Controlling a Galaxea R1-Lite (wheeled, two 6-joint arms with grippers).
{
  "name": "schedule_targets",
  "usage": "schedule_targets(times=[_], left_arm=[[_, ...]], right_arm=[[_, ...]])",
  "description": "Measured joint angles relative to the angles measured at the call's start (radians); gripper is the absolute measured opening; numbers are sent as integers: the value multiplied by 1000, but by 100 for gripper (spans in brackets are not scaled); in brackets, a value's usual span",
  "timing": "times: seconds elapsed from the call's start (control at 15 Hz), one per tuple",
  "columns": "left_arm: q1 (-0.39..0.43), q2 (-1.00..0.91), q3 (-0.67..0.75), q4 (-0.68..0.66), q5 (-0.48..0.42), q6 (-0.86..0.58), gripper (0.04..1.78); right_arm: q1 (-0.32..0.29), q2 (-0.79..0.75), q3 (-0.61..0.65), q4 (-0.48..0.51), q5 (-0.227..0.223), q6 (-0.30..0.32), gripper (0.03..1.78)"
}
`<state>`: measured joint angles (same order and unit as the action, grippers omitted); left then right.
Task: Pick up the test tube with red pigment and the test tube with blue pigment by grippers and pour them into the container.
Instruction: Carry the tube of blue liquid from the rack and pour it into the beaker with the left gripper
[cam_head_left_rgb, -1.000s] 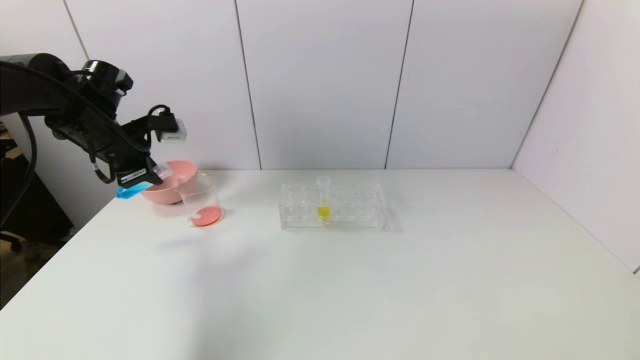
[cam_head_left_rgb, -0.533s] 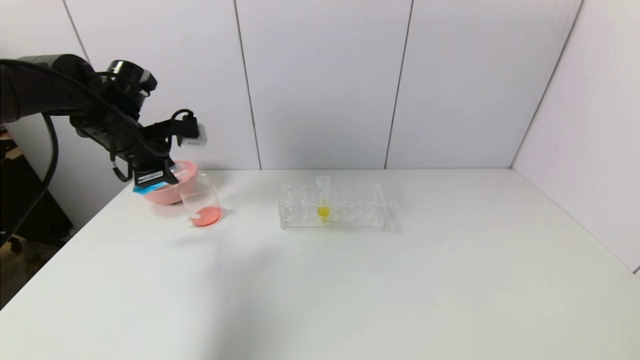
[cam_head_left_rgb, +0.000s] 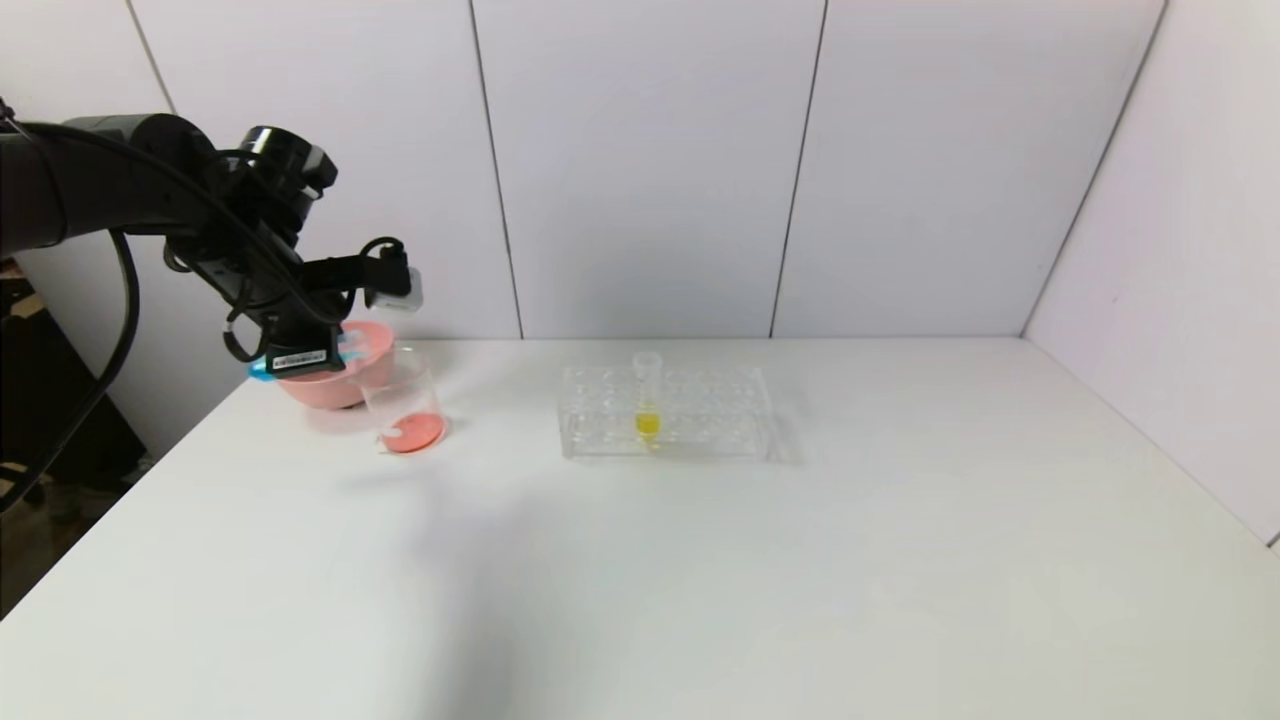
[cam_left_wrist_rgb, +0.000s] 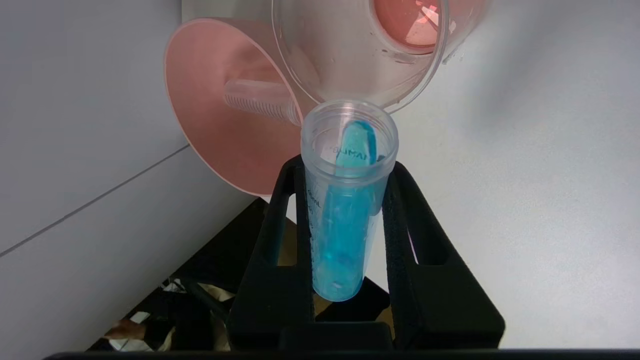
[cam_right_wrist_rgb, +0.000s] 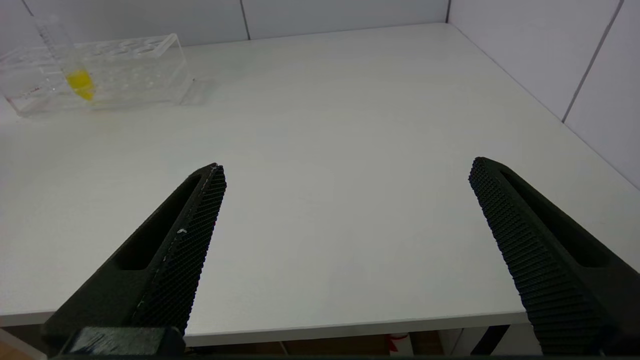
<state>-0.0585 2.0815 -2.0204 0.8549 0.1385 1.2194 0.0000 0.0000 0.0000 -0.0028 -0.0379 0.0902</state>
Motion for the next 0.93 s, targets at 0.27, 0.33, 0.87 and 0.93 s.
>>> schedule_targets(times=[0.27,0.33,0.87,0.93], left_arm=[[-10,13,0,0,72,25,43],[-13,16,0,0,80,27,43],[-42,38,0,-3,173,44,43],[-41,40,0,-3,181,43,43]], right_arm=[[0,0,0,0,0,0,177],[0,0,0,0,0,0,177],[0,0,0,0,0,0,177],[0,0,0,0,0,0,177]])
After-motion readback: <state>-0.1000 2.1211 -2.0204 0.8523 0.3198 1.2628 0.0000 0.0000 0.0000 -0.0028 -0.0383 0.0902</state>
